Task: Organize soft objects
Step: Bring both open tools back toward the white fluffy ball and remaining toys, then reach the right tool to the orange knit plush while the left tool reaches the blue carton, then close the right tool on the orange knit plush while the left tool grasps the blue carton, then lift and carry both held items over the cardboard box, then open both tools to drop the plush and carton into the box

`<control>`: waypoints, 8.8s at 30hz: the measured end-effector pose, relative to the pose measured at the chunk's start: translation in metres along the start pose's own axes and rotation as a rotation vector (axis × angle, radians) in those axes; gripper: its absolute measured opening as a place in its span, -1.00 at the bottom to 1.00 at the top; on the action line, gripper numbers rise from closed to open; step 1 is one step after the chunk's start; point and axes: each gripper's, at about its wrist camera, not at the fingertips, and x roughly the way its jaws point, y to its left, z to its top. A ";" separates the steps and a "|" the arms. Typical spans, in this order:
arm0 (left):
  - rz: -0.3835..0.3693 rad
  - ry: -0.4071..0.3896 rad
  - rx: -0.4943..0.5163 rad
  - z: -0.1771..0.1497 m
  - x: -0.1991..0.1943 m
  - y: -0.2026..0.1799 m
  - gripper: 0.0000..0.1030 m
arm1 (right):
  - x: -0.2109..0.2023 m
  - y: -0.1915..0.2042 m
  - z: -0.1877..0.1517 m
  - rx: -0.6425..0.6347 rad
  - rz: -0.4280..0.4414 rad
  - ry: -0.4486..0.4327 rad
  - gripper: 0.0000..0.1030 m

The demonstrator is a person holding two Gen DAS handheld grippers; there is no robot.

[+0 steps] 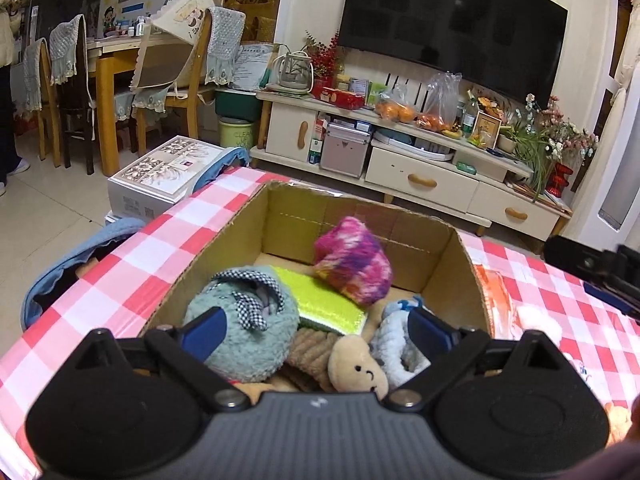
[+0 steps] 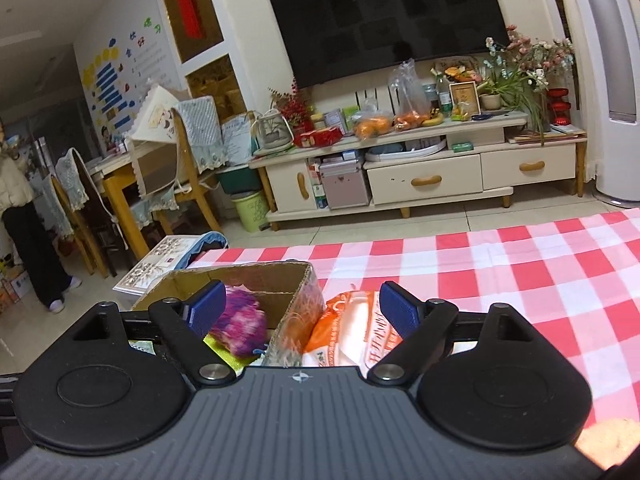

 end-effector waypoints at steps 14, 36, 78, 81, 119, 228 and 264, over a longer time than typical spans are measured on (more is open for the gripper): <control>-0.027 -0.009 0.021 -0.004 -0.005 -0.016 0.91 | -0.032 -0.020 -0.008 -0.063 -0.051 -0.040 1.00; -0.086 -0.038 0.089 -0.013 -0.012 -0.056 0.92 | -0.075 -0.050 -0.028 -0.051 -0.155 -0.070 1.00; -0.304 0.002 0.279 -0.052 -0.011 -0.165 0.93 | -0.095 -0.084 -0.089 -0.137 -0.208 0.104 1.00; -0.335 0.021 0.294 -0.058 -0.006 -0.173 0.93 | -0.087 -0.091 -0.094 -0.136 -0.211 0.150 1.00; -0.382 0.124 0.492 -0.106 0.050 -0.229 0.79 | -0.082 -0.158 -0.098 -0.059 -0.301 0.242 1.00; -0.125 0.035 0.076 -0.021 -0.008 -0.015 0.43 | 0.021 0.108 0.005 -0.213 0.139 0.135 0.65; -0.108 0.011 0.096 -0.022 -0.012 -0.042 0.77 | -0.065 0.029 -0.008 -0.055 -0.098 -0.058 1.00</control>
